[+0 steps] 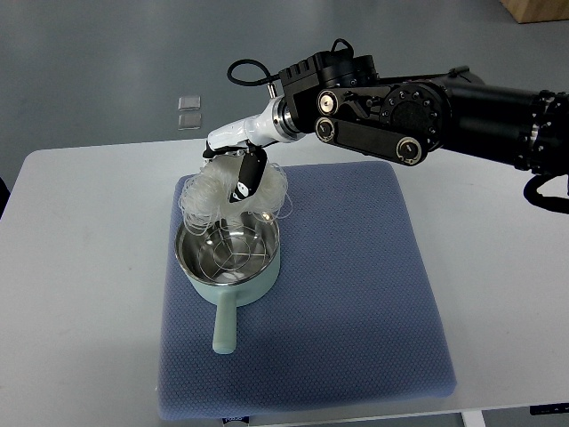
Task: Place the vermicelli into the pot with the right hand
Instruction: 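Carry the vermicelli over the steel pot and lower it inside, then open the right hand fingers to release the vermicelli into the pot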
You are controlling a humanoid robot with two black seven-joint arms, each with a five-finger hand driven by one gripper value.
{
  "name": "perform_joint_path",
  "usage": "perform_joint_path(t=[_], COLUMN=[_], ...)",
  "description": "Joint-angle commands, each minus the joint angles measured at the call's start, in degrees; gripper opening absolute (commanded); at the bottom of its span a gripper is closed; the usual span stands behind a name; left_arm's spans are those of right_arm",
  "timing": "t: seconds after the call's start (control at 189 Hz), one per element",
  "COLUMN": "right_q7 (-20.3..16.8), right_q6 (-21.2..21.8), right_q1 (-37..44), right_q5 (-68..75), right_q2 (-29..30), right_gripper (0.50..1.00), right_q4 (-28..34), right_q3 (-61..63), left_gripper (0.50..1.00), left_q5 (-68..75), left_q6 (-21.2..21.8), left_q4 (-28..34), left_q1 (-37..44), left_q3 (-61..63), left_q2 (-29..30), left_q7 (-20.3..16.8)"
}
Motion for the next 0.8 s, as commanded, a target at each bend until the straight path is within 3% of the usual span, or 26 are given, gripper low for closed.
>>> perform_joint_path(t=[0.0,0.285,0.772,0.782,0.788,0.793], right_q7=[0.01,0.27,0.80,0.80,0.80,0.80], right_q6=[0.02,-0.24,-6.04,-6.22,-6.39,-6.39], right_q1=[0.00,-2.82,-8.70,-8.88,-8.97,-8.97], right_q5=[1.26,1.61,6.62,6.62,6.62,6.62], right_q2=[0.00,0.00,0.00,0.00,0.00,0.00], right_gripper=[0.500,0.500,0.500,0.504,0.561,0.562], right_q4=[0.18,0.18,4.05,4.05,4.05,4.05], right_q3=[-0.09,-0.09,1.67,1.67,1.67,1.67], left_gripper=[1.000,1.000,1.000,1.000,1.000,1.000], left_q5=[-0.02,-0.02,0.07,-0.02,0.07,0.07], left_q6=[-0.01,-0.01,-0.01,-0.01,-0.01,-0.01], left_q4=[0.00,0.00,0.00,0.00,0.00,0.00], left_q1=[0.01,0.01,0.01,0.01,0.01,0.01], left_q3=[-0.05,0.04,0.13,0.13,0.13,0.13], left_q2=[0.00,0.00,0.00,0.00,0.00,0.00], left_q7=[0.00,0.00,0.09,0.09,0.09,0.09])
